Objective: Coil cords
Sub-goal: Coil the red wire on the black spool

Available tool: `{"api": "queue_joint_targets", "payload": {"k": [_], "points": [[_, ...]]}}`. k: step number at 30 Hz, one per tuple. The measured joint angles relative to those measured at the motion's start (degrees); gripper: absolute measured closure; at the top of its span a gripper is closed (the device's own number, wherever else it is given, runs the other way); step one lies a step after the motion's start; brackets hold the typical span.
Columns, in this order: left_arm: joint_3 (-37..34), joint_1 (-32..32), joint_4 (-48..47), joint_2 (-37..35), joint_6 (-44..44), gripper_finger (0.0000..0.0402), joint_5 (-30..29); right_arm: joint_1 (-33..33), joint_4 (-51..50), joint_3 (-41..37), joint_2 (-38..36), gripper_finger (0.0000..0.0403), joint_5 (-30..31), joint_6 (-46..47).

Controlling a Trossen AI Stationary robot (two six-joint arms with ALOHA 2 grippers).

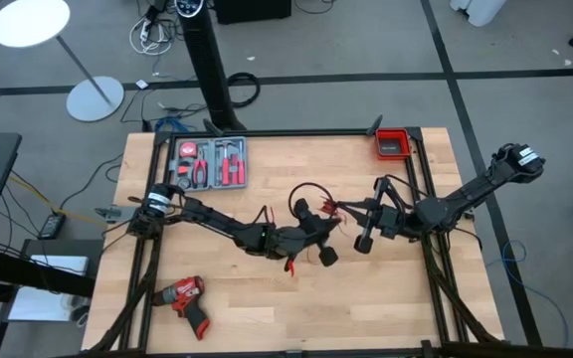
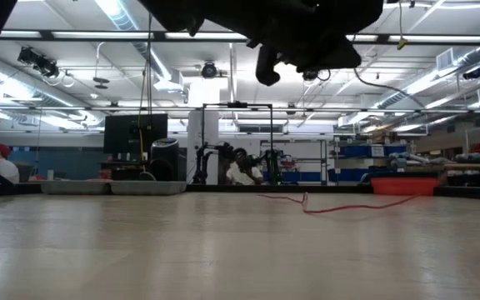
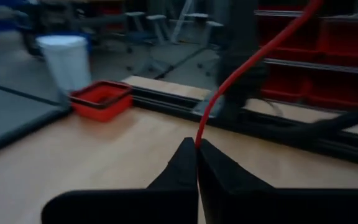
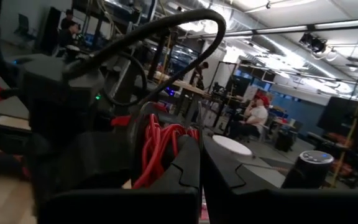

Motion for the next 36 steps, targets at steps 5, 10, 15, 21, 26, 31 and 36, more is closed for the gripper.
{"api": "queue_joint_targets", "payload": {"k": [5,10,15,21,26,31,36], "points": [[0.0,-0.8,-0.1,0.0,7.2,0.0401,-8.0,0.8,0.0,0.0,0.0,0.0403,-0.9,1.2],[0.0,-3.2,-4.5,-0.1,15.9,0.0401,-16.8,3.2,0.3,0.0,-0.7,0.0403,2.0,-2.3],[0.0,-5.8,-7.6,-1.4,23.8,0.0401,-28.2,5.3,0.3,0.0,-2.0,0.0403,3.2,-3.7],[0.0,-7.2,-7.2,-4.5,33.3,0.0401,-37.0,6.7,-1.2,0.0,-2.2,0.0403,3.1,-1.5],[0.0,-8.3,-7.2,-6.8,39.1,0.0401,-40.3,6.9,-3.3,0.0,-2.3,0.0403,3.1,-1.0],[0.0,-9.7,-7.0,-9.1,44.0,0.0401,-43.4,6.4,-8.5,0.0,-2.3,0.0403,3.8,-1.2],[0.2,-10.2,-6.8,-10.5,44.0,0.0401,-43.3,4.9,-12.8,0.0,-2.2,0.0403,4.1,-1.3]]}}
